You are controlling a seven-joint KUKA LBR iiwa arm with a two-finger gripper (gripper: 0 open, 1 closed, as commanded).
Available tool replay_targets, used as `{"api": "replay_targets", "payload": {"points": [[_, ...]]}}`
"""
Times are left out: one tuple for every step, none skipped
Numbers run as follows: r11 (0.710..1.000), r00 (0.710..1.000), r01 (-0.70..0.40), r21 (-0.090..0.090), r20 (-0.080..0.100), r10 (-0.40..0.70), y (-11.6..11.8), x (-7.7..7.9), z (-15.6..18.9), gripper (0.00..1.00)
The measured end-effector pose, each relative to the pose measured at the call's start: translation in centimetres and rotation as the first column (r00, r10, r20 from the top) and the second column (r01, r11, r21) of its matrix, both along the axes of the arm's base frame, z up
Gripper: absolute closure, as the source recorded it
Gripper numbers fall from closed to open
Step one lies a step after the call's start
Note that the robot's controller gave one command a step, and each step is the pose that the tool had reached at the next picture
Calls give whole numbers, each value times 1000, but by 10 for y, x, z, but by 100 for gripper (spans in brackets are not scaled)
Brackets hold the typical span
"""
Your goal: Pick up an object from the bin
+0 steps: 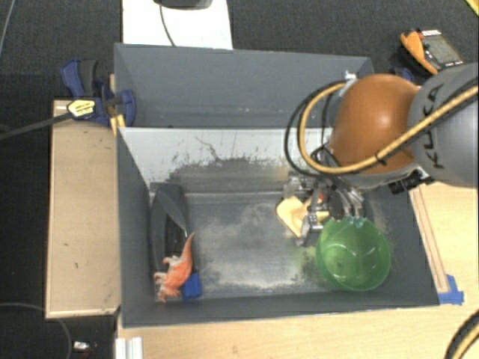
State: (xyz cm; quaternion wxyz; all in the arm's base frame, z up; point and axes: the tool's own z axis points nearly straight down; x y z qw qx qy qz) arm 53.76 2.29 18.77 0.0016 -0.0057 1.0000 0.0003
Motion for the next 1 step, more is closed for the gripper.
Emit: {"api": "replay_targets", "payload": {"points": [[1000,1000,-24,-1,6,24,-58,31,-70,0]]}}
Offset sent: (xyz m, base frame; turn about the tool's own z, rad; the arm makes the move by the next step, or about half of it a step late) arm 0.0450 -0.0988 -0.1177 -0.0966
